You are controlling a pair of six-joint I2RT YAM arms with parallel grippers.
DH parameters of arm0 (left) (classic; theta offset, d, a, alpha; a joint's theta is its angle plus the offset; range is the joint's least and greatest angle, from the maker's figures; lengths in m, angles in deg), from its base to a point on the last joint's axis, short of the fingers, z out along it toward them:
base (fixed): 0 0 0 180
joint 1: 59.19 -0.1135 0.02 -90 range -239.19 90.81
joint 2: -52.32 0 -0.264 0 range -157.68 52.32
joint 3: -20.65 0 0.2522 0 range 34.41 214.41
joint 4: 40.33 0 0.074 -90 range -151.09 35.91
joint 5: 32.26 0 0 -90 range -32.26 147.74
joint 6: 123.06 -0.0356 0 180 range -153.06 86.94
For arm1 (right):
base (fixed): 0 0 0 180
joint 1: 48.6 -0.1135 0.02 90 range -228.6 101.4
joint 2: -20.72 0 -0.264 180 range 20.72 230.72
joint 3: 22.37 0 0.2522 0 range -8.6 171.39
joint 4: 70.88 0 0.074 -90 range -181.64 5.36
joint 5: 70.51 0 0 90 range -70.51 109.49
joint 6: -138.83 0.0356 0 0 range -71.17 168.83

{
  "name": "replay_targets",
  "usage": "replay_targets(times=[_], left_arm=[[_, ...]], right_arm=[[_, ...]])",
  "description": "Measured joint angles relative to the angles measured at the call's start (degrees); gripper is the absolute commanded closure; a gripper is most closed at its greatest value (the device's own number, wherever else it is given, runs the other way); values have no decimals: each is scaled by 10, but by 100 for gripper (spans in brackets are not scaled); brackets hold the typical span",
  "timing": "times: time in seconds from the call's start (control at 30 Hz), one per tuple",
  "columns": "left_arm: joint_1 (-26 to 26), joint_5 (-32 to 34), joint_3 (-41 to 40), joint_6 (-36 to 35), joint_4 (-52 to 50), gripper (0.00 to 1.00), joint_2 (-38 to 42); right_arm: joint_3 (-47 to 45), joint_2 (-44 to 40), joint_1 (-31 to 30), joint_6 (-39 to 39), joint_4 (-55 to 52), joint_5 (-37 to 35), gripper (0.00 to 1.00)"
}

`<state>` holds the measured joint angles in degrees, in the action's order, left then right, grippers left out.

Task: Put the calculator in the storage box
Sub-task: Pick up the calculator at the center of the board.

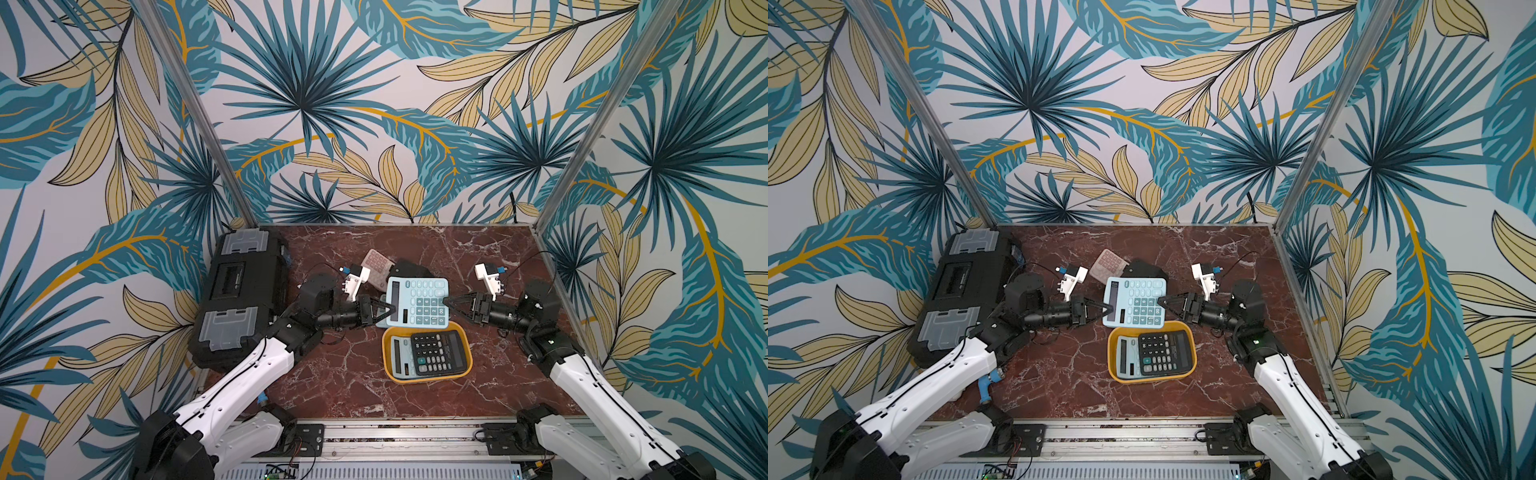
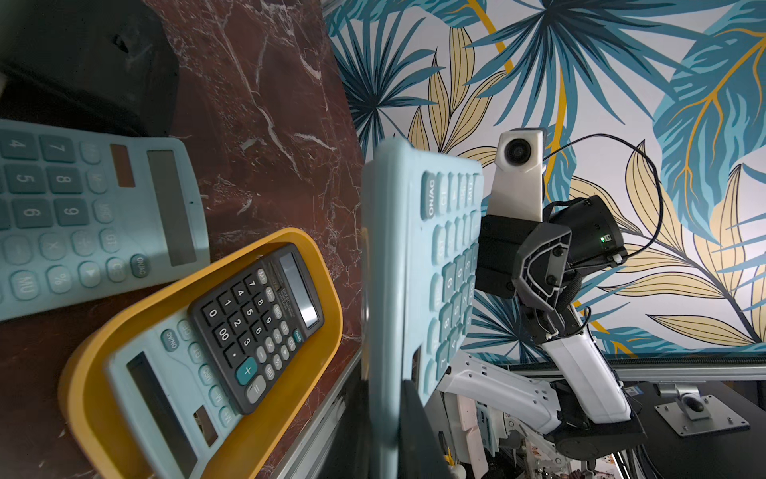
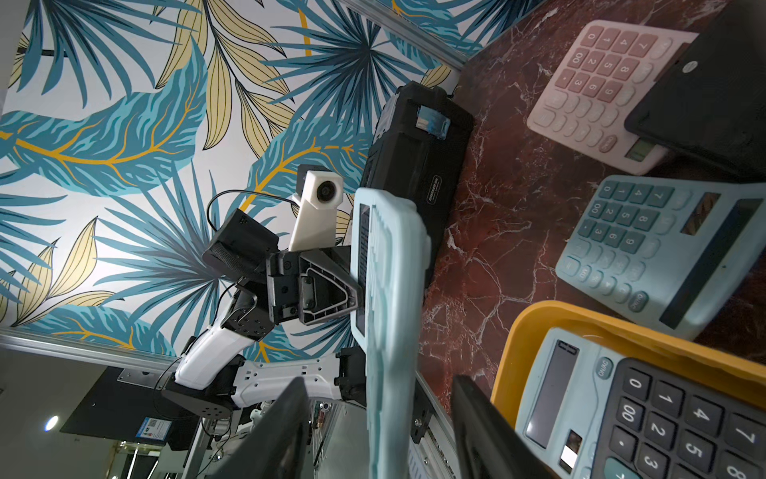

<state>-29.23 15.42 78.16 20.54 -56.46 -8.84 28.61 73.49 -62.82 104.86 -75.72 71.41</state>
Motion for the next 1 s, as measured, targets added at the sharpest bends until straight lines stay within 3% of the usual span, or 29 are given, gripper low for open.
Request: replay_targets(times=[0.43,0.6,0.83,1.0], left_arm=[[37,8,0,4,23,95,-22],[46,12,0,5,35,94,-27],[49,21,0,4,34,81,-27],[51,27,0,-4,29,61,-28]], right_arm=[[-9,10,2,24,29,9,70],[-12,12,4,26,28,8,87],[-18,12,4,19,27,0,100],[-18,11,3,19,21,2,100]])
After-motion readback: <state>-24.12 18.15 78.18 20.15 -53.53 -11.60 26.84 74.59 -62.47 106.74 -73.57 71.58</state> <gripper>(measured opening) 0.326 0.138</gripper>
